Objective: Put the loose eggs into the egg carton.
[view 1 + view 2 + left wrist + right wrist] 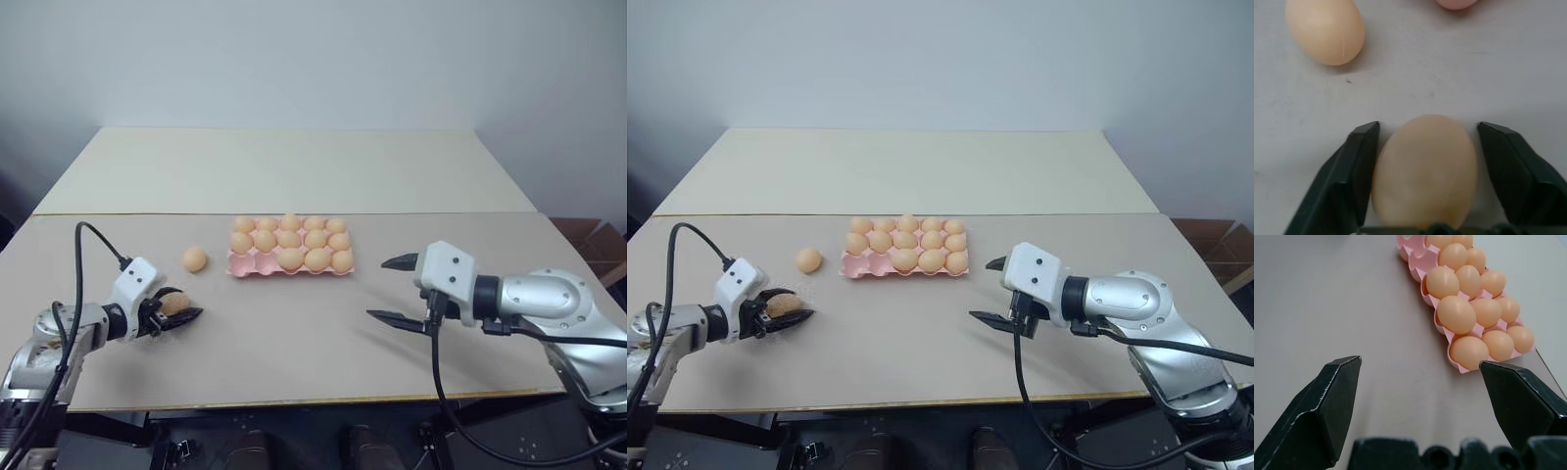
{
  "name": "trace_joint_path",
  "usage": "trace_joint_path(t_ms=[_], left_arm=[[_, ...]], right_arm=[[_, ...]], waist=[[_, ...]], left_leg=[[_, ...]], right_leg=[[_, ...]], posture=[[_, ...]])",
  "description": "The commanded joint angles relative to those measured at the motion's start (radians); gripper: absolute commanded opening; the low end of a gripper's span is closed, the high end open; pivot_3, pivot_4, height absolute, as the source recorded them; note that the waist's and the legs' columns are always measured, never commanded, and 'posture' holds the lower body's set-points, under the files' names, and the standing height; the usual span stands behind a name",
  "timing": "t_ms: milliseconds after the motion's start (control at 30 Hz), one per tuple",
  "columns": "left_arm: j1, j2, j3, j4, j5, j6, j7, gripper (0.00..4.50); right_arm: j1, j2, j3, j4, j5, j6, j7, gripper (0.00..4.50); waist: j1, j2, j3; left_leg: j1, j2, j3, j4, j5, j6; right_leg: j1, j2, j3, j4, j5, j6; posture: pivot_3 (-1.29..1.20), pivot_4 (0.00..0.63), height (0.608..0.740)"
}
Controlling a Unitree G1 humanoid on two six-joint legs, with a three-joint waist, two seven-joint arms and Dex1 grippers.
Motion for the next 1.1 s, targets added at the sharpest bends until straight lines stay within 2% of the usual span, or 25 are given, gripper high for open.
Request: trace_joint_path(t_ms=[33, 100, 267, 367, 533, 600, 767, 1033, 1100], left_arm=[[0.017, 0.032, 0.003, -0.025, 0.009, 0.011, -0.011, 1.97], [0.016, 0.035, 0.007, -0.035, 0.015, 0.011, 0.006, 1.80], [0.008, 0.020, 0.023, -0.067, -0.020, -0.004, -0.016, 1.80], [-0.042, -0.025, 0.011, -0.134, -0.084, 0.005, -0.038, 1.80], [-0.162, -0.124, -0.039, -0.123, -0.087, 0.000, 0.000, 1.80], [-0.220, -0.169, -0.050, -0.088, -0.088, -0.009, 0.011, 1.80], [-0.406, -0.303, -0.124, 0.134, -0.031, -0.122, 0.014, 1.80], [-0.512, -0.358, -0.176, 0.346, 0.040, -0.284, -0.017, 1.80], [-0.525, -0.364, -0.160, 0.370, 0.018, -0.317, -0.053, 2.51]], right_arm=[[-0.014, -0.006, -0.006, -0.024, -0.002, -0.008, -0.017, 4.50], [-0.015, -0.004, -0.001, -0.020, -0.004, -0.011, -0.021, 4.50], [-0.016, 0.002, 0.011, -0.016, -0.009, -0.015, -0.033, 4.50], [-0.017, 0.013, 0.018, -0.014, -0.014, -0.017, -0.050, 4.50], [-0.016, 0.023, 0.030, -0.009, -0.034, -0.031, -0.069, 4.50], [-0.018, 0.032, 0.033, -0.011, -0.038, -0.031, -0.078, 4.50], [-0.014, 0.058, 0.037, -0.032, -0.052, -0.023, -0.114, 4.50], [0.022, 0.050, 0.010, -0.078, -0.061, 0.002, -0.163, 4.50], [0.031, 0.050, 0.005, -0.087, -0.060, 0.007, -0.171, 4.50]], waist=[[0.000, 0.000, 0.000], [0.000, 0.000, 0.000], [0.000, 0.000, 0.000], [0.002, 0.000, 0.000], [0.014, 0.000, 0.000], [0.012, -0.001, 0.000], [0.012, -0.001, -0.001], [0.007, -0.001, -0.001], [0.008, -0.001, -0.001]], left_leg=[[0.000, 0.000, 0.000, 0.000, 0.000, 0.000], [0.000, 0.000, 0.000, 0.000, 0.000, 0.000], [0.000, 0.000, 0.000, 0.000, 0.000, 0.000], [-0.001, 0.000, 0.000, 0.000, 0.000, 0.000], [-0.002, -0.001, -0.001, 0.001, 0.000, 0.000], [-0.002, -0.001, -0.001, 0.001, 0.000, 0.000], [-0.002, -0.002, -0.003, 0.003, 0.000, 0.001], [-0.003, -0.002, -0.005, 0.003, 0.000, 0.001], [-0.003, -0.002, -0.005, 0.003, 0.000, 0.001]], right_leg=[[0.000, 0.000, 0.000, 0.000, 0.000, 0.000], [0.000, 0.000, 0.000, 0.000, 0.000, 0.000], [0.000, 0.000, 0.000, 0.000, 0.000, 0.000], [0.000, 0.000, 0.000, 0.000, 0.000, 0.000], [0.001, 0.000, 0.000, 0.000, 0.001, 0.002], [0.001, 0.000, 0.000, 0.000, 0.003, 0.006], [0.002, 0.001, -0.001, 0.000, 0.004, 0.007], [0.002, 0.001, -0.001, 0.000, 0.005, 0.007], [0.002, 0.001, -0.001, 0.000, 0.005, 0.007]], posture=[[0.00, 0.150, 0.740], [0.00, 0.150, 0.740], [0.00, 0.150, 0.740], [0.00, 0.150, 0.740], [0.00, 0.150, 0.740], [0.00, 0.150, 0.740], [0.00, 0.150, 0.740], [0.00, 0.150, 0.740], [0.00, 0.150, 0.740]])
